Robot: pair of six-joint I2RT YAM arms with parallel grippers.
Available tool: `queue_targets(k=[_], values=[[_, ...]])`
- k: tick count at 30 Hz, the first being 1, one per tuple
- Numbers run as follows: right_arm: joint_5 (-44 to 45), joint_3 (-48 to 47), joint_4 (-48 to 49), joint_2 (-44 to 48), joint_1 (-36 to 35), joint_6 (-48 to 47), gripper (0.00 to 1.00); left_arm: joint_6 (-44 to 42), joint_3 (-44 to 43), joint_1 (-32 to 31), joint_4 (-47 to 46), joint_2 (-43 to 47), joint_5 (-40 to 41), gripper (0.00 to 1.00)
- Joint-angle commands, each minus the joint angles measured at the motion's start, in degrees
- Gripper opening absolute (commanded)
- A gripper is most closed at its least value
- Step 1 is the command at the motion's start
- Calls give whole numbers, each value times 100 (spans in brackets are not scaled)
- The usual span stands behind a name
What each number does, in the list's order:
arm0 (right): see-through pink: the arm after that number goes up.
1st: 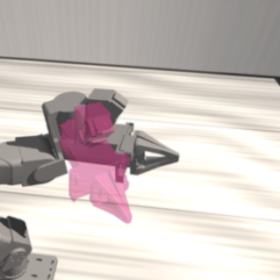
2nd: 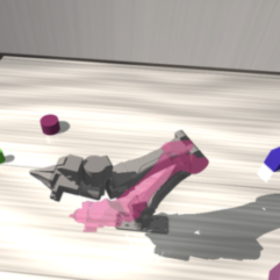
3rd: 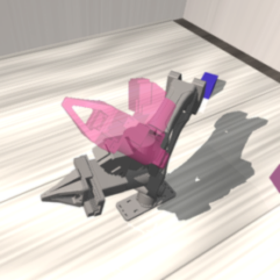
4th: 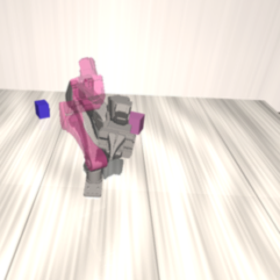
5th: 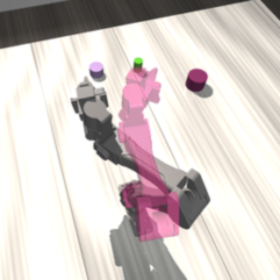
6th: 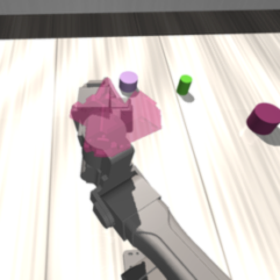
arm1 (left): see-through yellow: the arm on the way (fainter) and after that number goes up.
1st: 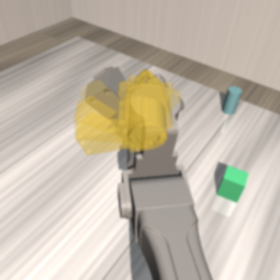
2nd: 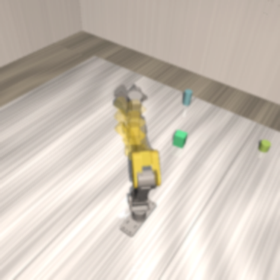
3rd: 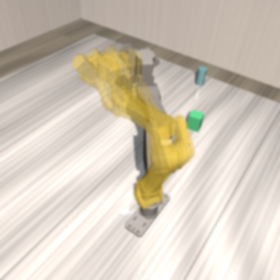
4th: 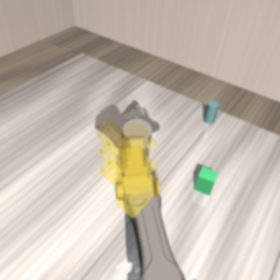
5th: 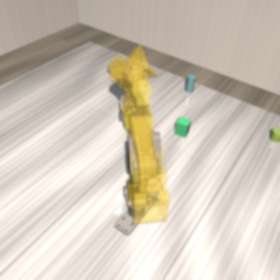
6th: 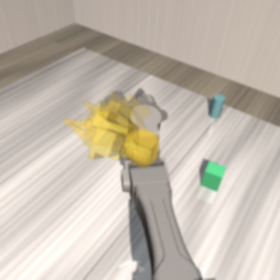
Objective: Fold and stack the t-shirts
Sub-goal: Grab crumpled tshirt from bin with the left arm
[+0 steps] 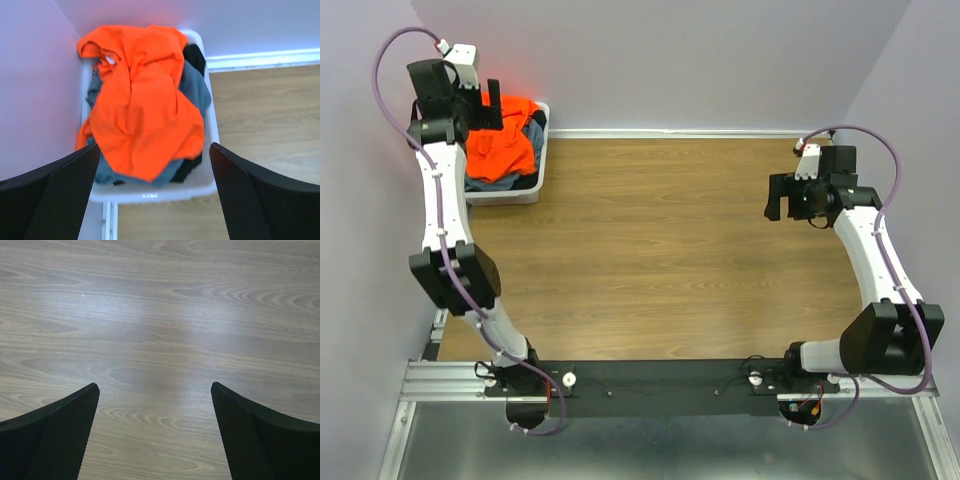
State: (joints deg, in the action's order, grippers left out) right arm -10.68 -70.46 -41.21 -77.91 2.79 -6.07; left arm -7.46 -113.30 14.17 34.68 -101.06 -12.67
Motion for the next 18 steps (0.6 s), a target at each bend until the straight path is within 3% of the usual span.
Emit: queue_targets(k=[1, 3, 6, 18], values=[[162, 146, -10, -207, -6, -123, 100, -167, -1201, -2, 284, -1010, 256, 98], [180, 155, -10, -321, -6, -114, 100, -194, -1922, 6, 548, -1659, 422, 98], [180, 181, -10, -479, -6, -132, 100, -256, -2188, 15, 497, -2162, 554, 98], [189, 120, -10, -936, -6, -114, 100, -554, -1546, 50, 329, -2875, 318, 98]])
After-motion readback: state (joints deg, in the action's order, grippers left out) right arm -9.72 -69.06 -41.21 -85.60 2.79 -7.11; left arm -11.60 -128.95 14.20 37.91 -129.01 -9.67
